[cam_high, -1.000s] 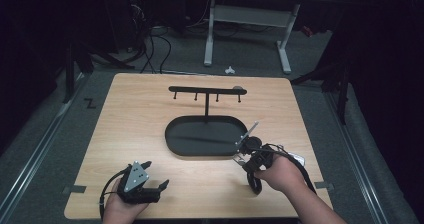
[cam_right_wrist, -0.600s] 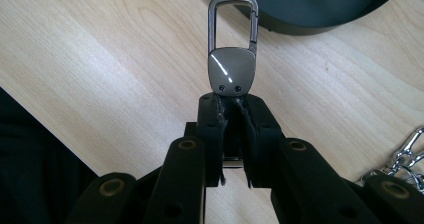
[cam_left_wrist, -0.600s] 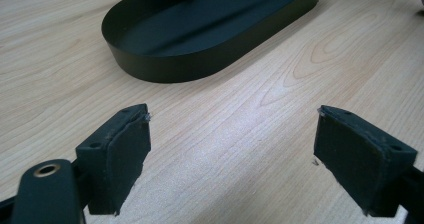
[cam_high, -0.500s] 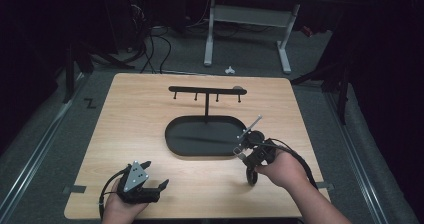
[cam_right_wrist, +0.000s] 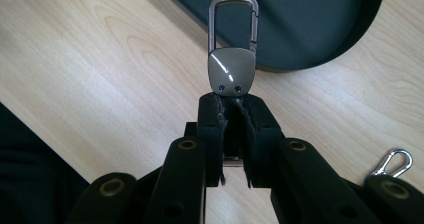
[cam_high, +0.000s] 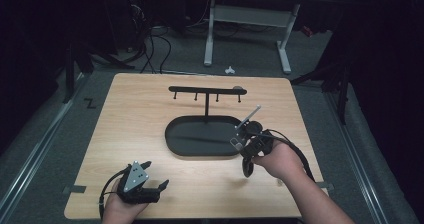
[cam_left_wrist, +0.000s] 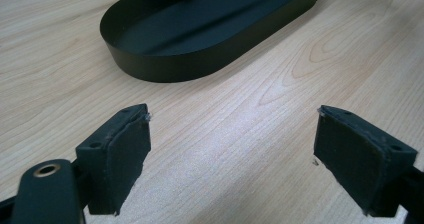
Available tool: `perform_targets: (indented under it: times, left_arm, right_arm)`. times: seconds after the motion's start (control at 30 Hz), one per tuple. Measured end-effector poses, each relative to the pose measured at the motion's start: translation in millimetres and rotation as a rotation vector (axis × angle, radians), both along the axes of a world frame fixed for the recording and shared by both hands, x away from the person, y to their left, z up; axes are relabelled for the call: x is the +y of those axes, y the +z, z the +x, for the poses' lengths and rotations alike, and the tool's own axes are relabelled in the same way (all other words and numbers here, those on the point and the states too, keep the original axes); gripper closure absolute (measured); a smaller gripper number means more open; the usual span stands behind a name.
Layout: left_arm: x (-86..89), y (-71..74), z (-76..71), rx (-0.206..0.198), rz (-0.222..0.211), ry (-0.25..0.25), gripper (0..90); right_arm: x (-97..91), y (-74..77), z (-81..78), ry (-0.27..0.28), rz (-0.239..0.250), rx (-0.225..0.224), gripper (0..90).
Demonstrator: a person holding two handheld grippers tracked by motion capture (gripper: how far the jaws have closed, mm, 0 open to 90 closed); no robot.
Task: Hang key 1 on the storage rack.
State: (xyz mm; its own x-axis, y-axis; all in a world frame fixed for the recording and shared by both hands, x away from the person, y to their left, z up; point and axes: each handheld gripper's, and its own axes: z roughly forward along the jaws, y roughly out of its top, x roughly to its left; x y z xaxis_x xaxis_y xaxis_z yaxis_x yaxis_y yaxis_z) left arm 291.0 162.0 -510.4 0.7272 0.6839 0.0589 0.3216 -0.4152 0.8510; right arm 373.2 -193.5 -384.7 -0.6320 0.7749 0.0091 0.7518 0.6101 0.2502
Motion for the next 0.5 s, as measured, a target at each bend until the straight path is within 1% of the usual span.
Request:
perform_targets:
  times: [0.27,0.5]
  left_arm:
    - [0.6,-0.3,0.3,0.001,-0.003,0.001,15.6]
    - [0.3,-0.4,0.3,0.002,-0.002,-0.003,15.6]
  right_arm:
    - [5.7,10.7,10.8,-0.009,0.006,-0.014,80.8]
    - [11.5,22.4,21.2,-0.014,0.018,-0.040,80.9]
